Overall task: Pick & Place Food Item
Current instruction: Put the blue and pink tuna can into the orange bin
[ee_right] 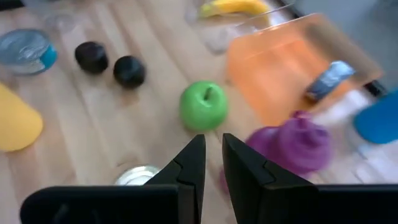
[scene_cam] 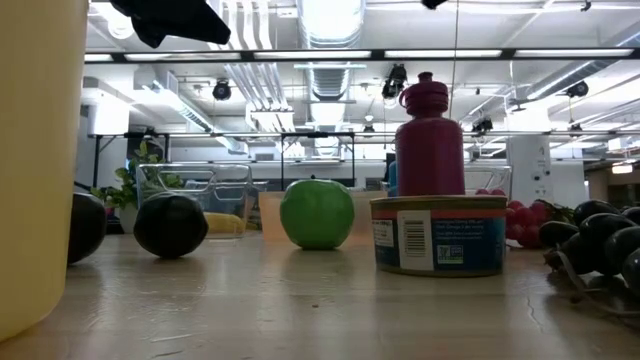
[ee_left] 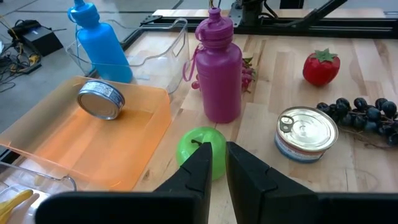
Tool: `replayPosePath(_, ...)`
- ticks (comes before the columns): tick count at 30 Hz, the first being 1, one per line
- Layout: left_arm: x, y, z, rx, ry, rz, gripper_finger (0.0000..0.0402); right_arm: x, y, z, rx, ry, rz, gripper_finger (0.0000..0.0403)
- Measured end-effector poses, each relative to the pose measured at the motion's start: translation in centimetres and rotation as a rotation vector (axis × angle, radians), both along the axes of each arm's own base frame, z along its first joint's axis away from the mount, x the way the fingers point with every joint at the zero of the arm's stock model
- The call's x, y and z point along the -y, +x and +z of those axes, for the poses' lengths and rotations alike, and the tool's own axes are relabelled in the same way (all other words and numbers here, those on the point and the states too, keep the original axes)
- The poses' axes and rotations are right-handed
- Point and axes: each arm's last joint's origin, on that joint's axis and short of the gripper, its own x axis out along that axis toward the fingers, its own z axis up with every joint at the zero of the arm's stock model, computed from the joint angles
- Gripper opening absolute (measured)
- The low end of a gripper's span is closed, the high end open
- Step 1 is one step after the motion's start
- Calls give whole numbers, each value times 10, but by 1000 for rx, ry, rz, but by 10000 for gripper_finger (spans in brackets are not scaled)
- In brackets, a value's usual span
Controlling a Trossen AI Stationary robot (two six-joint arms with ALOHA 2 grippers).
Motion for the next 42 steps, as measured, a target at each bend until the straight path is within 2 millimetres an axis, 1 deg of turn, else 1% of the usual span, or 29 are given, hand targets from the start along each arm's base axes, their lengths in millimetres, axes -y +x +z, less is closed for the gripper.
replayPosePath(4,0,0,0,0,0,0,47,6,-14,5,-9,-7,-52,52)
replayPosePath(7,0,0,0,0,0,0,47,6,-18,1,-38,-9,-75,52)
replayPosePath(12,0,0,0,0,0,0,47,-1,-16,-15,-108,70,-82,52)
replayPosePath(21,0,0,0,-1,0,0,47,-15,-4,-53,-254,175,-125,52)
replayPosePath(27,0,0,0,0,0,0,47,-23,7,-75,-299,245,-144,52)
replayPosePath(30,0,0,0,0,0,0,47,-25,13,-87,-337,251,-141,52)
replayPosePath(36,0,0,0,1,0,0,47,-24,25,-103,-363,270,-132,52)
replayPosePath(42,0,0,0,1,-1,0,47,-23,37,-110,-356,321,-99,52)
